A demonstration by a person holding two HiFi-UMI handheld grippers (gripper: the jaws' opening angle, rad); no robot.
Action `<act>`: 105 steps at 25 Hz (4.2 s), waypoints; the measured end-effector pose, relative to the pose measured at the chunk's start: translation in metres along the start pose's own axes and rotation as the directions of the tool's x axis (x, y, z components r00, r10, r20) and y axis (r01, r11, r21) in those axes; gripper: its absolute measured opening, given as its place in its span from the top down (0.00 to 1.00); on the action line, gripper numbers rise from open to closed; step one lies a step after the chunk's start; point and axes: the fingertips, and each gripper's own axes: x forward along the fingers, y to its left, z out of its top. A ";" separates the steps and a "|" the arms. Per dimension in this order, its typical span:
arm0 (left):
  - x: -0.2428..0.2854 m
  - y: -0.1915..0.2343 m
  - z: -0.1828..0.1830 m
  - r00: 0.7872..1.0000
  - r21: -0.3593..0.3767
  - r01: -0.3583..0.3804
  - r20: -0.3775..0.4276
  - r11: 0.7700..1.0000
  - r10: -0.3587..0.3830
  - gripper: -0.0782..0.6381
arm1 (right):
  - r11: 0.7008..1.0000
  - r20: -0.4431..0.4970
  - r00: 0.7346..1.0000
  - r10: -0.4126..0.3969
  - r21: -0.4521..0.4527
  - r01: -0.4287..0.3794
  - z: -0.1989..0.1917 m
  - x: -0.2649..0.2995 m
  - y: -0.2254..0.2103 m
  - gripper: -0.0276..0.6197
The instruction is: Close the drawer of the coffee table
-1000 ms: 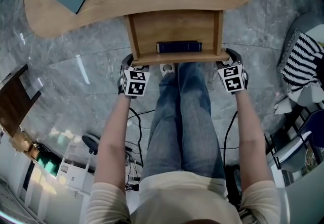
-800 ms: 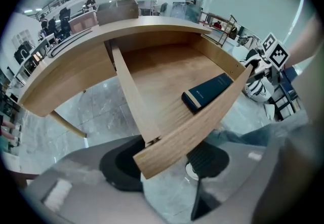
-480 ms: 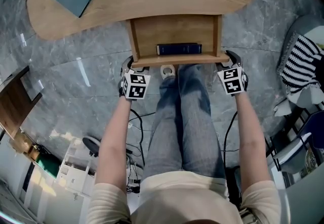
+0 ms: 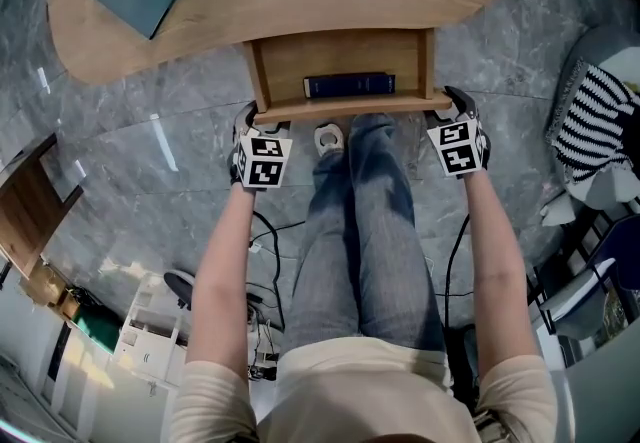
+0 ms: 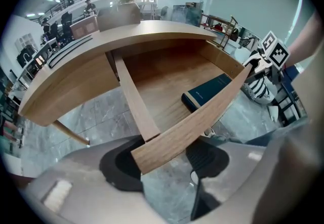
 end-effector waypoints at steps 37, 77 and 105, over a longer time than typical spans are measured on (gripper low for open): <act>0.015 0.045 0.057 0.999 0.032 -0.033 0.023 0.999 0.033 0.54 | 1.000 0.059 0.998 -0.022 0.018 0.021 0.057 0.016 -0.026 0.60; 0.032 0.090 0.128 0.988 -0.129 -0.124 0.074 0.984 0.134 0.52 | 0.999 0.116 0.993 -0.035 0.013 0.034 0.127 0.032 -0.075 0.60; 0.007 0.081 0.135 0.966 -0.303 -0.145 0.163 0.942 0.201 0.56 | 0.979 0.180 0.971 -0.156 0.158 0.128 0.128 0.010 -0.086 0.68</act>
